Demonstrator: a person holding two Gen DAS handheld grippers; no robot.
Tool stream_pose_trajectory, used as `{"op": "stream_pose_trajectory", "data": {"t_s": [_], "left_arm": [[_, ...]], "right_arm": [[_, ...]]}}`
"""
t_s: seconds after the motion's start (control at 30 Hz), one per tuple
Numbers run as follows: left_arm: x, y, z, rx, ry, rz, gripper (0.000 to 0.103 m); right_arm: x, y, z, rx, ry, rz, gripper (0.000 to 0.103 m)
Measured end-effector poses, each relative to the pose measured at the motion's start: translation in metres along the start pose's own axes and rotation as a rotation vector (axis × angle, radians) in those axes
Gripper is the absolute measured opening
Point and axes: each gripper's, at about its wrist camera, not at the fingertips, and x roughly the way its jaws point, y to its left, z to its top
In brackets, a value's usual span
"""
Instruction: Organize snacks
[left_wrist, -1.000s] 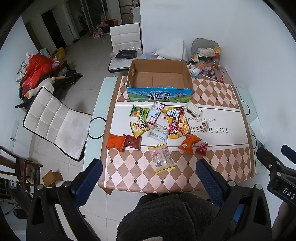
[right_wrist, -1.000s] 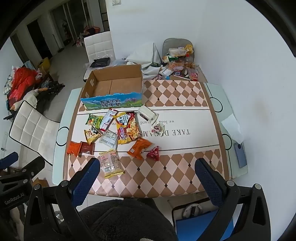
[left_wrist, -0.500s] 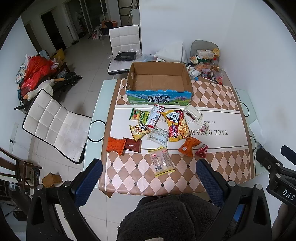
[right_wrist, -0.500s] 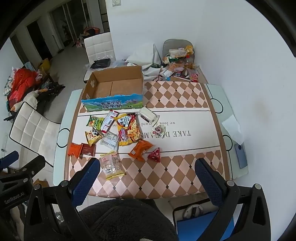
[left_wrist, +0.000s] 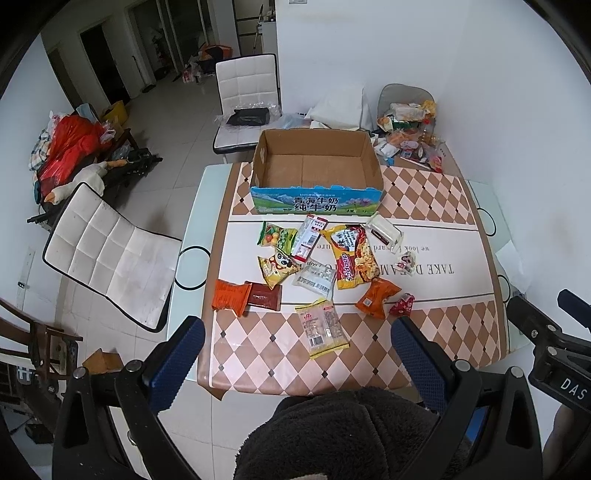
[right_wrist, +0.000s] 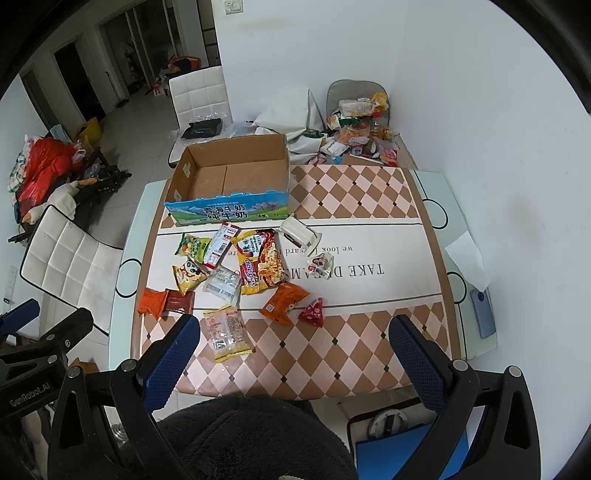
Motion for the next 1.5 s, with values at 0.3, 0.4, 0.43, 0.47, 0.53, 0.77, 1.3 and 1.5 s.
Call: {"op": "stream_pose_trajectory", "data": {"t_s": [0.3, 0.4, 0.43, 0.47, 0.53, 0.77, 1.3, 1.5], "left_arm": [[0.0, -0.002, 0.003, -0.001, -0.007, 0.002, 0.103], [0.0, -0.001, 0.004, 0.0, -0.008, 0.002, 0.103], [-0.001, -0.001, 0.004, -0.002, -0.009, 0.001, 0.103], [0.0, -0.002, 0.004, -0.002, -0.009, 0.001, 0.103], [-0.001, -0.002, 0.005, 0.0, -0.01, 0.0, 0.103], [-0.002, -0.001, 0.005, 0.0, -0.01, 0.0, 0.103], [-0.006, -0.002, 0.01, 0.001, -0.024, 0.001, 0.103], [-0.012, 0.0, 0.011, 0.0, -0.03, -0.002, 0.103]], "right_arm": [[-0.001, 0.0, 0.006, 0.002, -0.003, 0.003, 0.103], [-0.002, 0.002, 0.009, 0.002, -0.005, 0.006, 0.103], [-0.002, 0.001, 0.009, 0.003, -0.007, 0.008, 0.103], [-0.002, 0.002, 0.01, 0.003, -0.007, 0.009, 0.103], [-0.003, 0.001, 0.009, 0.003, -0.013, 0.01, 0.103], [-0.004, 0.001, 0.009, 0.003, -0.015, 0.011, 0.103], [-0.009, 0.003, 0.011, 0.004, -0.024, 0.018, 0.103], [-0.009, 0.003, 0.01, 0.005, -0.026, 0.019, 0.103]]}}
